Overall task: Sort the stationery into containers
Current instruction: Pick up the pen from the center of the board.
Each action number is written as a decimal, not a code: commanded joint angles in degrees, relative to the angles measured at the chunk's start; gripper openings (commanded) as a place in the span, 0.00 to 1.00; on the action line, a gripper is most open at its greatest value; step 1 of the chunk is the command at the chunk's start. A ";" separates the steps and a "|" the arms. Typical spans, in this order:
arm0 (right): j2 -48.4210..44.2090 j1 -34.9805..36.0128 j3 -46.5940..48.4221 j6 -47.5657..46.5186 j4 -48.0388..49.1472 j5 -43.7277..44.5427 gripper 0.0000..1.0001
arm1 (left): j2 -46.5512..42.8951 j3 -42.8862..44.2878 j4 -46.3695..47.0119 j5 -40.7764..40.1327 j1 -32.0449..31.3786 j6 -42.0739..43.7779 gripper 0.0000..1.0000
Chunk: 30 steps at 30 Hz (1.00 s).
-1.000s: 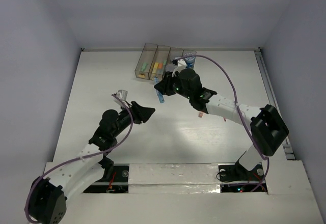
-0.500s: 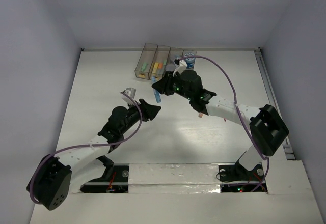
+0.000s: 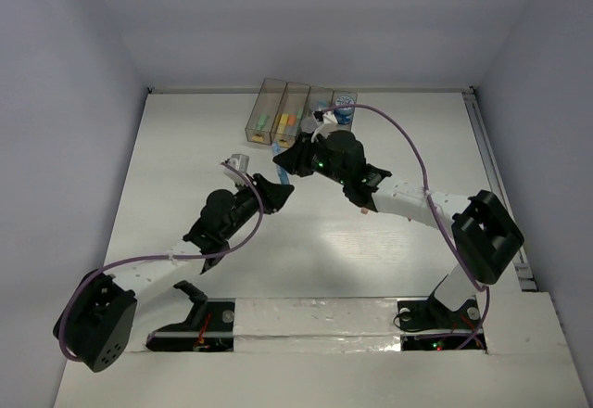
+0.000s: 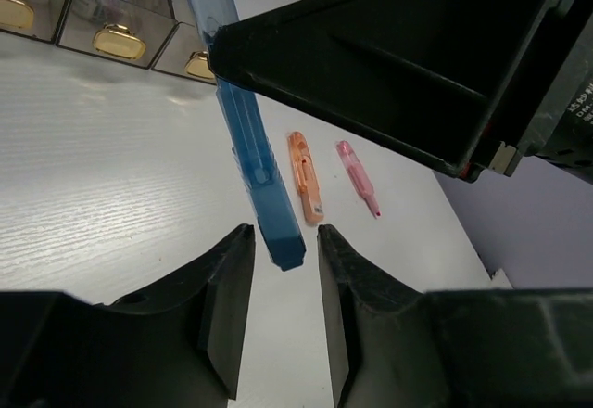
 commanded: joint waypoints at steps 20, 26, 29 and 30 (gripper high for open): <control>-2.37 3.51 -7.00 1.21 7.19 5.62 0.05 | -0.40 3.85 -0.13 -8.41 -0.66 0.44 0.00; -3.69 6.32 -9.74 0.68 10.27 10.99 0.07 | -1.19 3.85 1.72 -9.48 -0.66 -0.88 0.00; -3.08 8.61 -10.18 -0.19 10.45 13.80 0.07 | -1.54 4.37 1.80 -10.45 -0.66 -1.06 0.00; -2.90 8.62 -10.35 -0.20 10.62 14.42 0.07 | -1.63 4.55 1.98 -10.72 -0.66 -1.32 0.00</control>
